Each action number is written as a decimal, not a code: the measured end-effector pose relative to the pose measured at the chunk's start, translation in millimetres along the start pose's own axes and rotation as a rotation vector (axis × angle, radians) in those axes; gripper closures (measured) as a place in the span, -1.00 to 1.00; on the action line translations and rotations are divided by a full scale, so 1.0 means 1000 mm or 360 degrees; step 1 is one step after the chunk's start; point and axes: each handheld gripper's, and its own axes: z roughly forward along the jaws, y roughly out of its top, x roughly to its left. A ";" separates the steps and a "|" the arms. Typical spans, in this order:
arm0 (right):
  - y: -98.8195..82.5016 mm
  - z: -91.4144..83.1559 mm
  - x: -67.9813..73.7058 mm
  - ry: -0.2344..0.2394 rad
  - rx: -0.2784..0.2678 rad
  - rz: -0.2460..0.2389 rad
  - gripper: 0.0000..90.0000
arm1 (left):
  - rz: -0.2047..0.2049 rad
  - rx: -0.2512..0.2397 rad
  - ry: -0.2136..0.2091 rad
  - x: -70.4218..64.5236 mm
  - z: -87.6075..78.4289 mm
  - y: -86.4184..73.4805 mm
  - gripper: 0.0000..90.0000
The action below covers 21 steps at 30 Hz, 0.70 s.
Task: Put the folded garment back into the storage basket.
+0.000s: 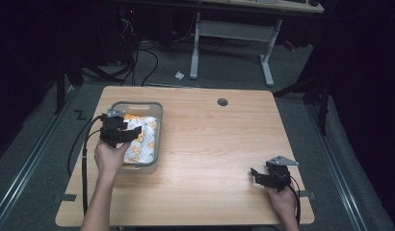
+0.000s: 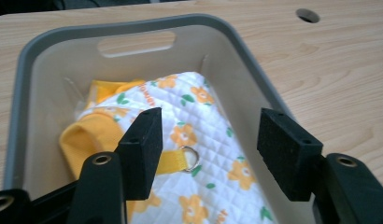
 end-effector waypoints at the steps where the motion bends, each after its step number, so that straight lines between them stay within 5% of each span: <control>1: 0.000 0.000 0.000 0.0000 0.0000 0.0000 -0.38 | 0.0004 -0.0006 -0.0008 -0.002 -0.001 0.000 -0.08; 21: 0.000 0.000 0.000 0.0000 0.0000 0.0001 -0.38 | 0.0089 -0.0112 -0.0090 -0.036 -0.008 -0.001 -0.09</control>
